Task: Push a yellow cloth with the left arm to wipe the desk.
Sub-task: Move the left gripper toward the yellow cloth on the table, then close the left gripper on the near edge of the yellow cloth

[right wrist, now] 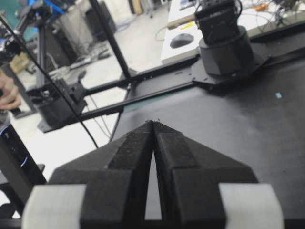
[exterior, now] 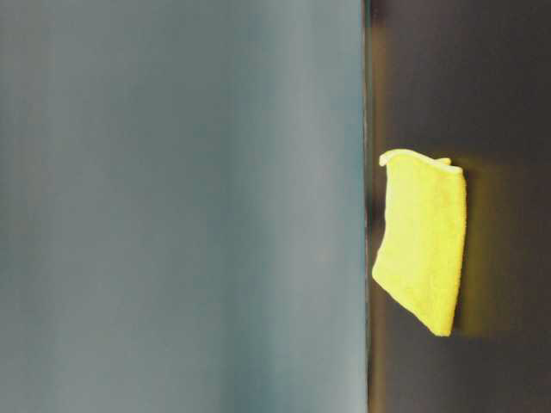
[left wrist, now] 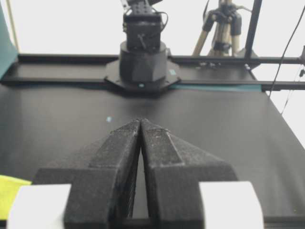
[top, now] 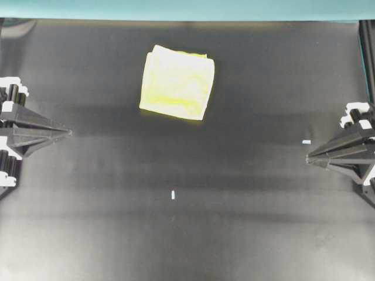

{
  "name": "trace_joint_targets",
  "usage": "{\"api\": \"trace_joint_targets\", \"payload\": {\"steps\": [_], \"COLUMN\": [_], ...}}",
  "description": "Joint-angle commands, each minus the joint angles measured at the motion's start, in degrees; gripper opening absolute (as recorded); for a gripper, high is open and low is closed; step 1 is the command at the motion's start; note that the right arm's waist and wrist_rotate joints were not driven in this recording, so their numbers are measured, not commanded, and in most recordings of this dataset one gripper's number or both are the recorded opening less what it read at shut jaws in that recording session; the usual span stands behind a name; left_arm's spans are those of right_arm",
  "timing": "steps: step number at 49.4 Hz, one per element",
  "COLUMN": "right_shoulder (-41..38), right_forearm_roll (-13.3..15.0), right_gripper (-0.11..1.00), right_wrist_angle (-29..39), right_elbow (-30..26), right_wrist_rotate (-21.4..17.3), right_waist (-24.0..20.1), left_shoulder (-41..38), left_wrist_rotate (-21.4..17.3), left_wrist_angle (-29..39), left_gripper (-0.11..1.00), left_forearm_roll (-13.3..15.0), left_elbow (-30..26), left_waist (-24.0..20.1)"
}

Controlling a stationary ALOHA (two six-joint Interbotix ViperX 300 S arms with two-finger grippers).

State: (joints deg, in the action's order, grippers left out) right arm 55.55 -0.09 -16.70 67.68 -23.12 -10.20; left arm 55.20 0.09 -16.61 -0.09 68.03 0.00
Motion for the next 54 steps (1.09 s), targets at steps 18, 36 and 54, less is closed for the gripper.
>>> {"api": "trace_joint_targets", "payload": {"steps": [18,36,54], "right_shoulder": [-0.4,-0.4,-0.4], "right_forearm_roll": [-0.1,-0.1,-0.1], "right_gripper": [0.0,0.0,0.0], "right_wrist_angle": [3.8,4.3,4.7], "right_elbow": [-1.0,-1.0,-0.5], "right_wrist_rotate": [-0.1,0.0,0.0], "right_waist": [0.0,0.0,0.0], "left_shoulder": [-17.6,-34.0,-59.2], "left_wrist_rotate": [0.1,0.1,-0.2], "left_wrist_angle": [-1.5,-9.1,-9.3], "left_gripper": [0.0,0.24,0.81], "left_forearm_roll": [-2.4,-2.4,-2.4], "left_elbow": [-4.9,-10.5,-25.1], "left_waist": [-9.7,-19.6,-23.0]}}
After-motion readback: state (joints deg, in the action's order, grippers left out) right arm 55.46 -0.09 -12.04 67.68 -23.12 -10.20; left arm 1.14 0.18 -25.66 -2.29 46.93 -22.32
